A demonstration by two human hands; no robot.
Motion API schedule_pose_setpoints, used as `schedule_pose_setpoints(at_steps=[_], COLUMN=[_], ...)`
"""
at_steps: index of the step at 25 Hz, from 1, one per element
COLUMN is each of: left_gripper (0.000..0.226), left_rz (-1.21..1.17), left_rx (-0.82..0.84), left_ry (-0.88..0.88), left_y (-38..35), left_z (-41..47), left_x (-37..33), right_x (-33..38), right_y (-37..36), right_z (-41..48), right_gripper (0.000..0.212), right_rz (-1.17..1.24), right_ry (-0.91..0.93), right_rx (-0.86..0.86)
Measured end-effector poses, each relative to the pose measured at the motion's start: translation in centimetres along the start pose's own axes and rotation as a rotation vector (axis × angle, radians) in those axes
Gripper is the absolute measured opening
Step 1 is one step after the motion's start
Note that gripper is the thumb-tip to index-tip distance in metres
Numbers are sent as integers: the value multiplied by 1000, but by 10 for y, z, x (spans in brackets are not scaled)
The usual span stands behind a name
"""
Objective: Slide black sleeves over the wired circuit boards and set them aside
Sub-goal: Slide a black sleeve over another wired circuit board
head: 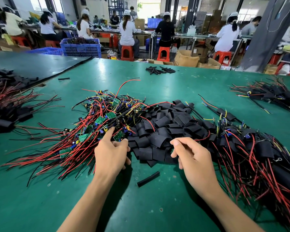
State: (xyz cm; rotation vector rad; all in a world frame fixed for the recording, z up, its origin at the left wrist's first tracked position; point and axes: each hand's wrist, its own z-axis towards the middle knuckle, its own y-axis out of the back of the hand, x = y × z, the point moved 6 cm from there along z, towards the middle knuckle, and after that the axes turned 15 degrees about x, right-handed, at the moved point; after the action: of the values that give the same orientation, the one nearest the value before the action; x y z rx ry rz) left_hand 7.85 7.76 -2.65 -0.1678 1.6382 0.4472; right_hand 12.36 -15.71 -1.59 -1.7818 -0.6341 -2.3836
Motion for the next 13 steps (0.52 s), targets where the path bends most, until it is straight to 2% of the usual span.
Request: schedule_pose_setpoints(at_steps=[2,5,7,10,13], left_gripper=[52,24,15,15,28], left_rz=[-3,-13,-26,-12,7], left_rx=[4,-9,-2,20,55], left_ry=[16,3,8,8,3], left_y=[2,5,5,2,0], left_z=[1,0,-1,-1,-1], left_x=[0,-2,-2,-3,-5], right_x=[0,0,1,1,2], right_y=[0,-1,-1,-1,-1], right_z=[0,0,-1,-1,-1], right_gripper=[16,16,16,16,17], right_rz=[-1,0,4,0,-5], right_ry=[-6,-11,-12,-22,-26], right_rx=[5,16,19,21,25])
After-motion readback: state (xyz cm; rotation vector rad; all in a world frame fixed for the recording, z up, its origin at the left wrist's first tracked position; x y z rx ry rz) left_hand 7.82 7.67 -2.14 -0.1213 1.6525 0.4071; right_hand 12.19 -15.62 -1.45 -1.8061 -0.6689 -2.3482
